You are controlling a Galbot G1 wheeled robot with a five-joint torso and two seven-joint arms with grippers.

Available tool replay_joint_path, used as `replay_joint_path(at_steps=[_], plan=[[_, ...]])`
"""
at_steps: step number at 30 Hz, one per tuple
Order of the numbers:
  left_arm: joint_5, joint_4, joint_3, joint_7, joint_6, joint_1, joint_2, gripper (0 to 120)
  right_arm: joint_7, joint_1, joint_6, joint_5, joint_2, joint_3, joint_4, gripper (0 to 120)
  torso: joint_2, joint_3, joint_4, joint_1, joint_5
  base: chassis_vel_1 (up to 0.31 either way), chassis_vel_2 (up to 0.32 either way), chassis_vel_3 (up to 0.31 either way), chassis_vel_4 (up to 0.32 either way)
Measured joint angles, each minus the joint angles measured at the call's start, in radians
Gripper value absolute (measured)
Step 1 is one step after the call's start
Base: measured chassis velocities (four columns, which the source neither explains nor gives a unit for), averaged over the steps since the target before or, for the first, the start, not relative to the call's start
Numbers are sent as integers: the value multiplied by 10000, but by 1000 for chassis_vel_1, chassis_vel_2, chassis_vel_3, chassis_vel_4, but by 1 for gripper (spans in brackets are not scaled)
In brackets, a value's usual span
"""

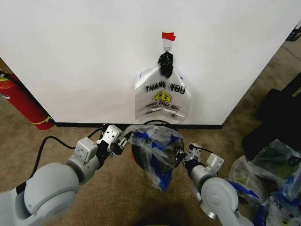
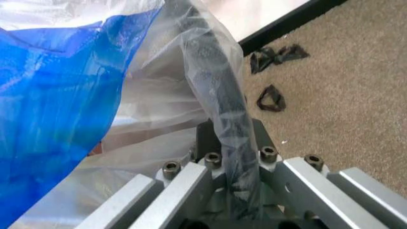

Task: Pick up the garbage bag from the wall and place it over the trash bin.

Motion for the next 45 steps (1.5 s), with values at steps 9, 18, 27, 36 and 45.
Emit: replay_joint_path(at_steps=[9,18,27,36,45], plan=[[-2356,-4,-436,-1475,34,395,-556,77,300,162,306,265,126,266,-111,0,0,0,-2,0,2,0,0,0,0],[-3187,16,350,-1157,-642,1532,-1443,100,402,291,395,144,219,364,-334,0,0,0,0,0,2,0,0,0,0],[-4437,24,605,-631,-1114,1286,-1824,96,372,313,405,-224,381,343,-536,0,0,0,-2,0,3,0,0,0,0],[-4511,32,1481,-645,-1273,1096,-2385,93,365,555,802,-369,744,182,-728,0,0,1,-1,0,2,0,0,0,0],[-3887,34,2319,-648,-1382,860,-2718,93,352,610,764,-482,901,54,-799,0,0,1,-2,0,2,0,0,0,0]])
